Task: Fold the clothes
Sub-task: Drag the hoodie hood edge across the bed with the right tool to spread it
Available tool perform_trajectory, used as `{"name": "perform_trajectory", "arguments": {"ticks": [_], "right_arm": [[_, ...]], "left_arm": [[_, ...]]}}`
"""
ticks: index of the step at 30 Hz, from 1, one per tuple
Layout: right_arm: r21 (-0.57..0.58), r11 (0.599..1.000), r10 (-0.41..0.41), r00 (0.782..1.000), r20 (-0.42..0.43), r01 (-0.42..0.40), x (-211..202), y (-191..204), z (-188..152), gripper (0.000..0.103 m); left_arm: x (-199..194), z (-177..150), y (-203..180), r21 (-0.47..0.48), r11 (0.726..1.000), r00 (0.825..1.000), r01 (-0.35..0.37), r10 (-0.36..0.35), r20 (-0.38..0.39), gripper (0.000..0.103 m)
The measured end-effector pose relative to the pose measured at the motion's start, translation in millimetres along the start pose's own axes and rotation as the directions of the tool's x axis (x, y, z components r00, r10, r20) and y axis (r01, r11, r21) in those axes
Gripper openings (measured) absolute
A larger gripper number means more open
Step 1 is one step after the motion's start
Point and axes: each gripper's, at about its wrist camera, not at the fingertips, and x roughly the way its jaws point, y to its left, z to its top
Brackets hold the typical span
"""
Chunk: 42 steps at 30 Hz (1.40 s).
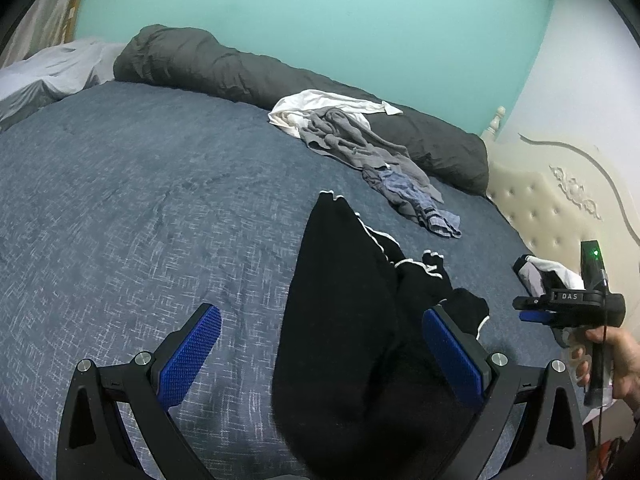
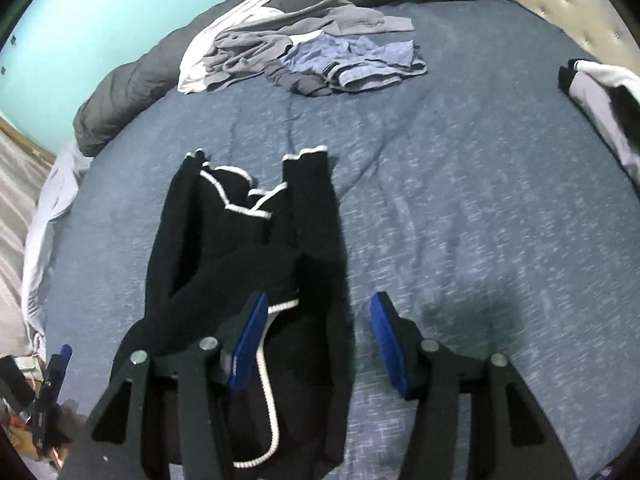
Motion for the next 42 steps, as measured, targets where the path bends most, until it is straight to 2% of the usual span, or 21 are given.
{"name": "perform_trajectory", "arguments": {"ticks": [7,15,20,21,24,28,32,34,35,37,42], "right_arm": [[-0.040,0.993,0.109,0.990,-0.091,-0.113,31,18,-19,0.054],[-0.174,0.957,0.205,0.964,-0.171,-0.234,46,60,-37,0.054],[-0.220,0.930,0.249,0.946,-0.209,-0.293,56,83,-44,0.030],[-0.228,0.928,0.250,0.947,-0.202,-0.293,56,86,-45,0.021],[-0.242,0.924,0.263,0.951,-0.162,-0.297,52,94,-42,0.005],[-0.243,0.905,0.336,0.937,-0.099,-0.350,40,109,-31,0.002],[-0.275,0.895,0.346,0.936,-0.069,-0.352,29,136,-12,0.002],[-0.257,0.913,0.307,0.949,-0.076,-0.316,28,136,-1,0.003],[-0.244,0.922,0.289,0.953,-0.088,-0.301,29,131,0,0.010],[-0.221,0.938,0.248,0.963,-0.108,-0.266,33,117,-3,0.062],[-0.184,0.947,0.227,0.954,-0.194,-0.263,38,79,-36,0.064]], "left_arm": [[0,-1,2,-0.004,1.000,1.000,-0.003,0.003,0.002,0.103],[2,-1,3,-0.004,1.000,1.000,-0.010,0.010,-0.002,0.103],[1,-2,4,0.000,1.000,1.000,-0.016,0.016,-0.001,0.103],[0,-2,5,-0.002,1.000,1.000,-0.017,0.017,-0.001,0.102],[-1,-2,10,-0.012,1.000,1.000,-0.020,0.020,0.002,0.102],[-1,-1,16,-0.023,0.999,1.000,-0.023,0.023,0.000,0.102],[-2,-1,18,-0.024,0.999,1.000,-0.028,0.028,0.002,0.103],[-2,0,19,-0.029,0.999,1.000,-0.028,0.028,0.005,0.102],[-3,0,20,-0.030,0.999,1.000,-0.027,0.027,0.006,0.102],[-3,1,21,-0.032,0.999,1.000,-0.025,0.025,0.009,0.102],[-4,2,22,-0.042,0.999,1.000,-0.019,0.019,0.013,0.103]]}}
